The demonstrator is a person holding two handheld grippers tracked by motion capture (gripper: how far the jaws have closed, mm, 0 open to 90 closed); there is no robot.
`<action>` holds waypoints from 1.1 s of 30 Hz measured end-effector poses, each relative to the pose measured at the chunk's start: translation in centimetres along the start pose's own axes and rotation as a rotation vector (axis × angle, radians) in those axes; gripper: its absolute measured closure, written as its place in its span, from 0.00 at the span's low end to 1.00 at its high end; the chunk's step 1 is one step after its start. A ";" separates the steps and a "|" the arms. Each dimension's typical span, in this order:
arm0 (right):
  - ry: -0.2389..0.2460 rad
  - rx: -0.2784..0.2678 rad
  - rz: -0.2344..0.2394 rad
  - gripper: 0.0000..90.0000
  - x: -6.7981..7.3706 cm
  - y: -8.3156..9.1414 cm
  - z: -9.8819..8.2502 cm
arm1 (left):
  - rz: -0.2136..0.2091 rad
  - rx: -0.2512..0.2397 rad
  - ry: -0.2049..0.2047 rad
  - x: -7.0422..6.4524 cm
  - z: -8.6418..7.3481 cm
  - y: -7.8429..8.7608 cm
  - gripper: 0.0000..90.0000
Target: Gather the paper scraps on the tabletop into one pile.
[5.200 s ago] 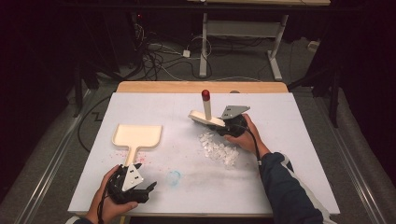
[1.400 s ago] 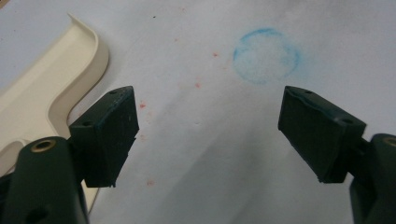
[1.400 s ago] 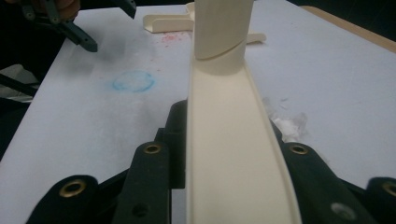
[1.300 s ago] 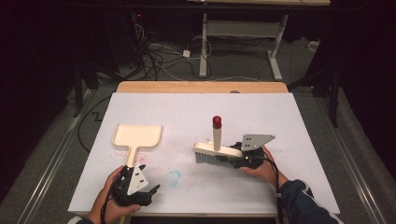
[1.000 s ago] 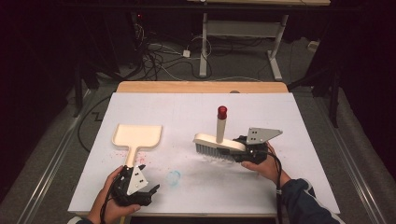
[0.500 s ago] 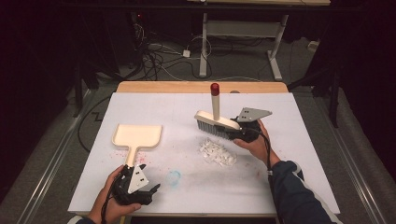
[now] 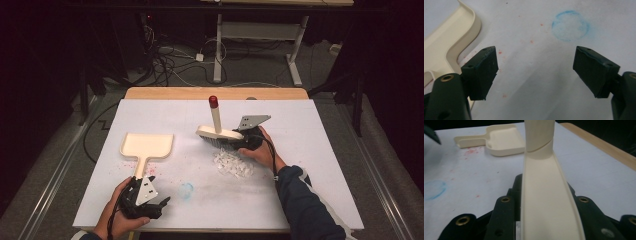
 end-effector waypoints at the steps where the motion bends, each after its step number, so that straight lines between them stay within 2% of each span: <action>1: 0.004 0.009 0.015 0.75 0.2 0.3 -0.1 | -0.001 -0.001 -0.002 -0.1 0.0 0.0 0.22; 2: 0.011 0.016 0.033 0.75 0.4 0.6 -0.3 | -0.002 0.000 -0.005 -0.1 0.0 0.0 0.22; 6: 0.019 0.028 0.056 0.75 0.5 2.2 -1.0 | -0.005 0.005 -0.012 -0.3 0.0 0.1 0.22; 8: 0.011 0.017 0.074 0.75 0.5 3.1 -1.2 | -0.005 0.006 -0.013 -0.4 0.0 0.0 0.22; 11: 0.008 0.004 0.068 0.75 0.4 3.9 -1.3 | -0.008 0.009 -0.016 -0.4 0.0 0.0 0.22; 17: -0.009 -0.046 0.018 0.75 -0.1 5.9 -1.2 | -0.010 0.011 -0.023 -0.5 0.1 -0.1 0.22; 20: -0.022 -0.081 -0.019 0.75 -0.2 7.0 -0.9 | -0.008 0.014 -0.028 -0.5 0.1 0.0 0.22; 24: -0.066 -0.114 -0.069 0.75 0.1 8.2 -0.8 | -0.006 0.013 -0.037 -0.6 0.2 0.0 0.22; 26: -0.103 -0.094 -0.149 0.75 0.0 8.4 -1.2 | -0.006 0.015 -0.041 -0.7 0.3 0.0 0.22; 28: -0.165 -0.093 -0.192 0.75 0.0 8.4 -1.9 | -0.004 0.016 -0.044 -0.8 0.3 0.0 0.22; 30: -0.187 -0.046 -0.265 0.75 -0.1 8.4 -3.1 | -0.005 0.014 -0.047 -0.8 0.3 0.1 0.22; 31: -0.207 -0.057 -0.288 0.75 -0.1 8.5 -3.5 | -0.005 0.016 -0.049 -0.8 0.3 0.1 0.22; 32: -0.244 -0.058 -0.290 0.75 -0.1 8.5 -4.1 | -0.004 0.017 -0.050 -0.8 0.3 0.1 0.22; 33: -0.255 -0.040 -0.304 0.75 -0.1 8.4 -4.5 | -0.004 0.016 -0.050 -0.8 0.3 0.2 0.22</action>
Point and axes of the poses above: each handheld gripper's, and its own axes: y roughly backward along the jaws, z roughly out of its top, x roughly to its left, the point moved 9 cm from there along -y, roughly forward along the jaws, and after that the axes turned 5 degrees about -y, right-handed, at the moved point
